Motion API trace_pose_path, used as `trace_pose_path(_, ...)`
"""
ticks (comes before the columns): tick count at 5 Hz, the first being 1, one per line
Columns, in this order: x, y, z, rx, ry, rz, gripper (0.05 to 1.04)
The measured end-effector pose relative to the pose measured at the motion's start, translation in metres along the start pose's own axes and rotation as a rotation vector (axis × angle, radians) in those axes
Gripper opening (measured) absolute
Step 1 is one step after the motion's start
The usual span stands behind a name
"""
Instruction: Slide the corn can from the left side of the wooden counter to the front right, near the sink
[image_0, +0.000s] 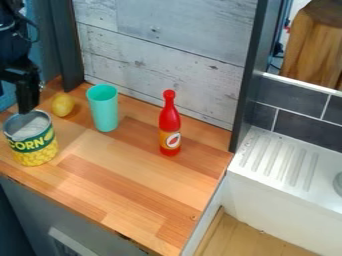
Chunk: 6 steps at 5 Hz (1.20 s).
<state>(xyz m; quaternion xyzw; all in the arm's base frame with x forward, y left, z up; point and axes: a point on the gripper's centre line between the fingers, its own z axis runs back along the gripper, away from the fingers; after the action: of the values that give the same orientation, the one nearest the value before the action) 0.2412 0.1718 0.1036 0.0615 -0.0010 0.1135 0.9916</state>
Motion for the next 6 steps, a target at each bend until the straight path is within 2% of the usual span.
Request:
trace_pose_path(1,-0.001,-0.003,-0.007,-0.014,0.024,-0.003,1.001)
trace_pose_path(2,0.004,-0.001,0.000,-0.058,0.010,-0.024,1.001)
trace_pose_path(3,0.013,0.012,0.004,-0.081,-0.015,-0.075,1.001)
trace_pose_path(4,0.016,0.028,0.003,0.025,-0.030,-0.096,1.001)
trace_pose_path(5,0.012,0.043,-0.015,0.134,-0.006,-0.088,1.001)
trace_pose_path(6,0.010,0.055,-0.017,0.213,0.023,-0.053,1.001)
